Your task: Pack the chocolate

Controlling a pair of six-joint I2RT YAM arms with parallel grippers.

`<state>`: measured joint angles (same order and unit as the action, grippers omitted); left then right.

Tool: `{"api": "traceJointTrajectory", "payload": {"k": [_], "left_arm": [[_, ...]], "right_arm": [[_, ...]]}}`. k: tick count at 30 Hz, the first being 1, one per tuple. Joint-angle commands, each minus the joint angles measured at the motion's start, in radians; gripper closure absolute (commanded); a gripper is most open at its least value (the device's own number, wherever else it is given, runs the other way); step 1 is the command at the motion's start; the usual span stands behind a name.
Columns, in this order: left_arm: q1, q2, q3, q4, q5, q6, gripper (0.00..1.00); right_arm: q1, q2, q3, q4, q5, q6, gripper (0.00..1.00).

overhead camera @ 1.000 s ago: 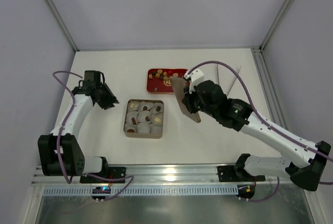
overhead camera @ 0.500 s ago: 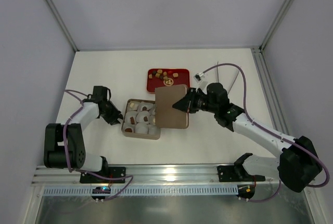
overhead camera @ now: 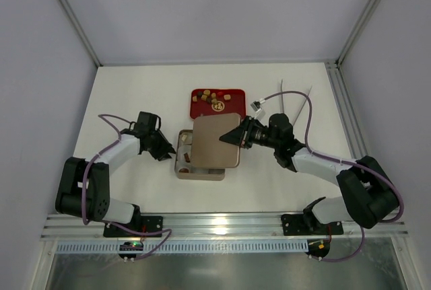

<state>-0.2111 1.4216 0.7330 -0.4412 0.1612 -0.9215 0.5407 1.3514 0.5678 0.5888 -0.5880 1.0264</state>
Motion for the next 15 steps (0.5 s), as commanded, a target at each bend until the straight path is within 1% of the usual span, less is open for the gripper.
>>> {"api": "traceJointTrajectory", "payload": {"k": [1, 3, 10, 15], "left_arm": [[-0.022, -0.039, -0.015, 0.065, 0.011, -0.08, 0.7], [-0.043, -0.049, -0.017, 0.073, 0.012, -0.099, 0.7], [-0.079, -0.066, -0.024, 0.101, 0.04, -0.131, 0.68], [-0.099, -0.072, -0.024, 0.108, 0.044, -0.143, 0.68]], "right_arm": [[-0.011, 0.029, -0.017, 0.206, -0.044, 0.07, 0.96], [-0.015, 0.055, -0.031, 0.261, -0.052, 0.096, 0.96], [-0.016, 0.109, -0.057, 0.341, -0.056, 0.13, 0.96], [-0.016, 0.155, -0.062, 0.39, -0.065, 0.156, 0.96]]}}
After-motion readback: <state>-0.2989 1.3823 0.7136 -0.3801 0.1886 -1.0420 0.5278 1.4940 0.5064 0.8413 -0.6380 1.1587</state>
